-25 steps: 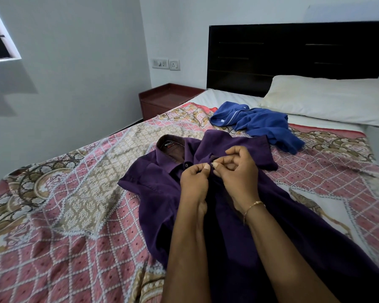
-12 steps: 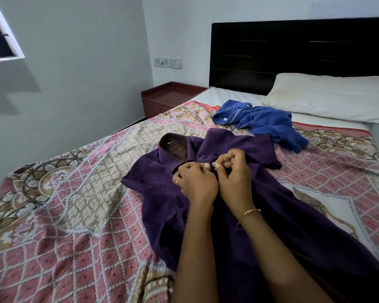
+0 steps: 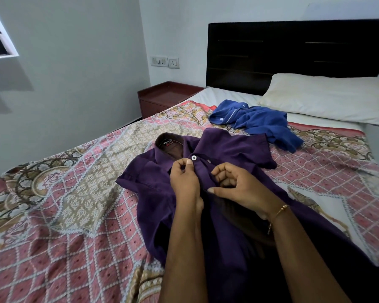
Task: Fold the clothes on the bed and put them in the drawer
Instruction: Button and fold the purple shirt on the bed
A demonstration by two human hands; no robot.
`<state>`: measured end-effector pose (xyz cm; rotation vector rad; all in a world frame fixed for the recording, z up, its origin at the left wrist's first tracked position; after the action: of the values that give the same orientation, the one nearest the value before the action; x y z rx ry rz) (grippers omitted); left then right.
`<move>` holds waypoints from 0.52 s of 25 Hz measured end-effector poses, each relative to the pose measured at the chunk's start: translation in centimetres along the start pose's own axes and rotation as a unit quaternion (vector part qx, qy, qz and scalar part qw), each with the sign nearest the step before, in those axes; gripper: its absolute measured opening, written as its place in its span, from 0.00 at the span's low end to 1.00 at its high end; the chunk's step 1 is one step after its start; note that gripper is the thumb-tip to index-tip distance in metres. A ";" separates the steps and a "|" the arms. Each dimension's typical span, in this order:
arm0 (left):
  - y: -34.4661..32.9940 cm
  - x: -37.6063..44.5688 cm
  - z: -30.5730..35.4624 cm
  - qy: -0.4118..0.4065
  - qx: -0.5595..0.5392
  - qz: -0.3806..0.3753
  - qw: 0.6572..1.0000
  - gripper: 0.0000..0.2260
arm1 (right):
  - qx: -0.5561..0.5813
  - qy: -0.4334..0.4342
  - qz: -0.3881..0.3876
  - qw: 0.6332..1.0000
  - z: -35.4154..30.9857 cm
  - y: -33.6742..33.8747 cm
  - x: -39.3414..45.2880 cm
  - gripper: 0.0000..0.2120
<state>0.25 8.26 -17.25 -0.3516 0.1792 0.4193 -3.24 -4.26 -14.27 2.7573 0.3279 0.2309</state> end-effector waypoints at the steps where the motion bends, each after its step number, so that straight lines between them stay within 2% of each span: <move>1: 0.0 -0.2 0.1 0.014 -0.029 -0.011 0.999 0.10 | 0.003 0.004 0.011 1.000 0.1 0.0 0.0 0.13; 3: -0.7 -0.8 0.5 0.053 -0.079 -0.074 0.993 0.10 | -0.001 0.026 0.091 0.996 0.0 0.5 0.5 0.14; 4: -1.1 -1.2 0.9 0.063 -0.060 -0.113 0.990 0.10 | 0.020 0.029 0.142 0.989 0.2 1.0 0.8 0.14; 7: -2.0 -2.2 1.2 0.043 0.109 -0.187 0.975 0.11 | 0.171 0.005 0.258 0.951 1.0 2.4 1.4 0.12; 10: -2.6 -2.8 1.0 -0.002 0.162 -0.213 0.963 0.10 | 0.281 -0.013 0.241 0.929 0.9 2.5 1.5 0.08; 12: -2.6 -2.4 1.2 -0.062 0.190 -0.198 0.960 0.12 | 0.269 -0.006 0.210 0.940 0.7 2.2 1.3 0.04; 13: -2.6 -2.3 1.3 -0.087 0.188 -0.193 0.959 0.13 | 0.230 0.005 0.205 0.951 0.7 2.2 1.1 0.08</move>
<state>-0.54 5.68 -14.74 0.0303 0.0139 0.0229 -1.58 -6.17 -14.01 3.2657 -0.2306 0.3024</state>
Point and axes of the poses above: each hand's wrist, its own x-axis towards the middle knuckle, its own y-axis out of the back of the hand, z = x × y, the point moved 6 cm from there along x, towards the middle knuckle, and after that the axes turned 6 degrees about y, right-handed, at the moved point
